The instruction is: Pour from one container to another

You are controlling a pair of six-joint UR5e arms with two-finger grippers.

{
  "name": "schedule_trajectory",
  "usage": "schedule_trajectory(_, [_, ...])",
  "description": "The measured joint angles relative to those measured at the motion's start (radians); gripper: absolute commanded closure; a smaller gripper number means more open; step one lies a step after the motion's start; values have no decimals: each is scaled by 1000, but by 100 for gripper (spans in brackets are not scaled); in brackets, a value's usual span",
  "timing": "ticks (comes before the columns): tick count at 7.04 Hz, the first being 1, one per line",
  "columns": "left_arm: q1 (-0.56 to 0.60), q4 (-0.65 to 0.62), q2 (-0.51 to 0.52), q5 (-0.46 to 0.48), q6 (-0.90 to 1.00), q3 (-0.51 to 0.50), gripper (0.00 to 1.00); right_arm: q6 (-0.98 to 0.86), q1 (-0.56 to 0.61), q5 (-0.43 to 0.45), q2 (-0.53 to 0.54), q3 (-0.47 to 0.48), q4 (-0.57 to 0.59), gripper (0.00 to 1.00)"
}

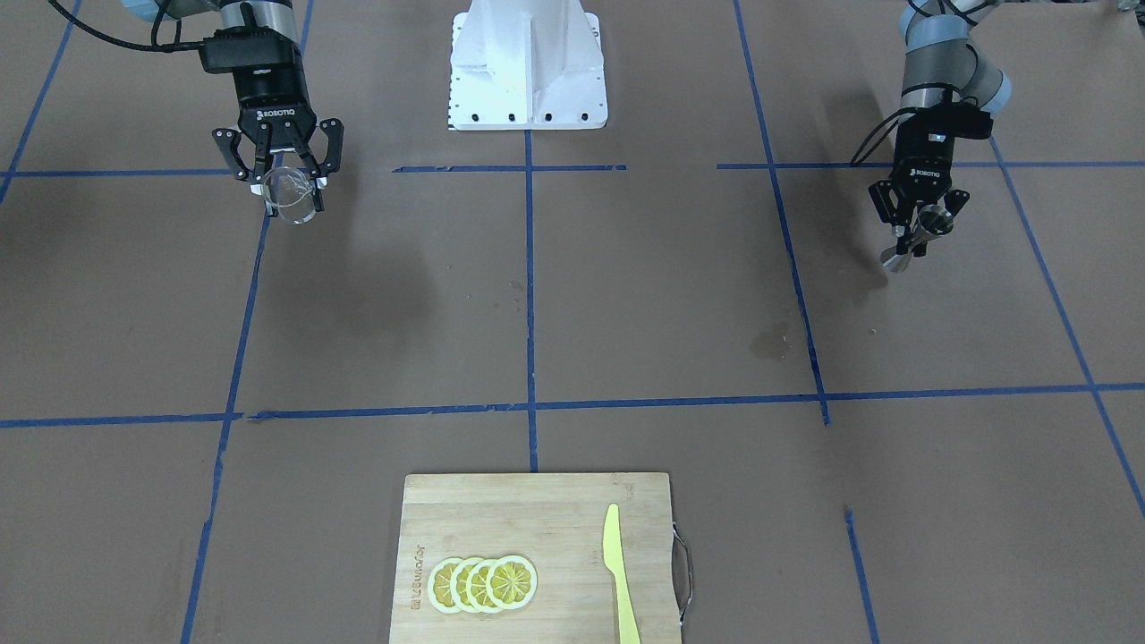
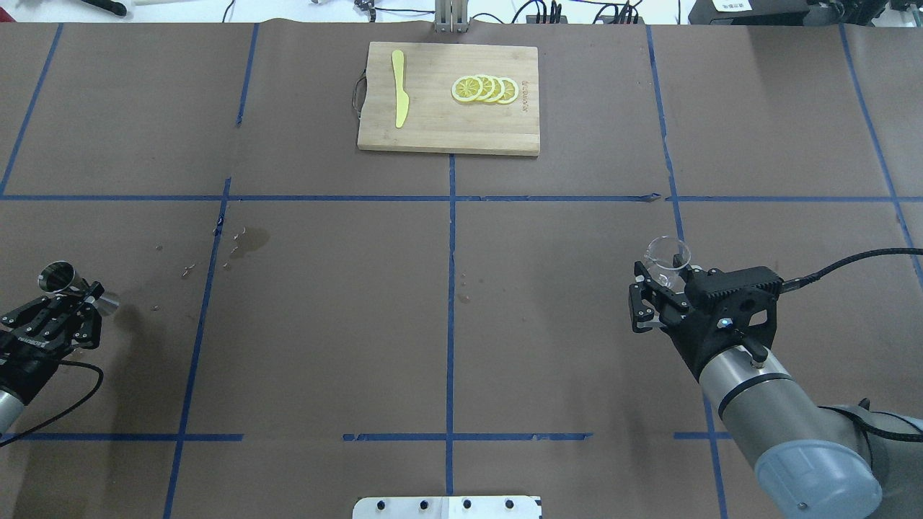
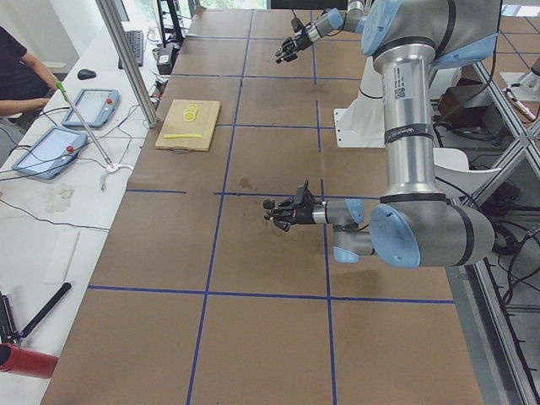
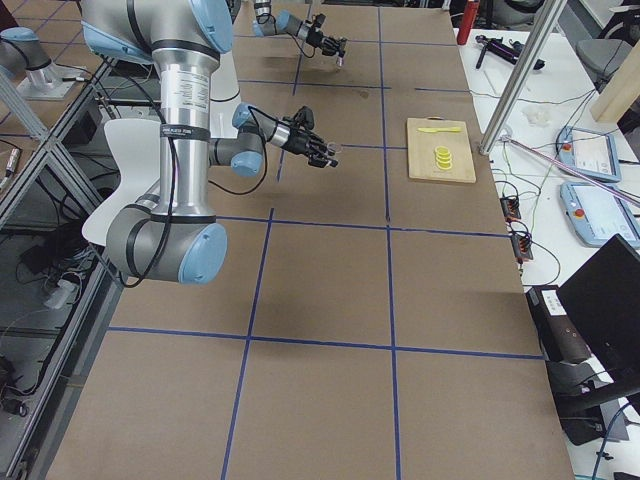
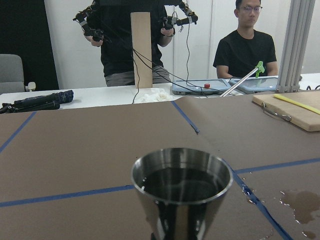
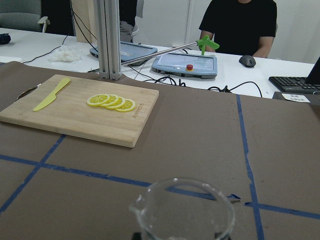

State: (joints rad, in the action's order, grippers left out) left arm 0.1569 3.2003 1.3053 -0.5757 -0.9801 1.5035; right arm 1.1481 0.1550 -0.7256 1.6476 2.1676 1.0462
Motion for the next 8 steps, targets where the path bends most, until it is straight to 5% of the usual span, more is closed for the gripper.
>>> schedule_trajectory(8, [-24,-28,2,-7,-46,-22,100,1,-2,2,-9,0,0,100])
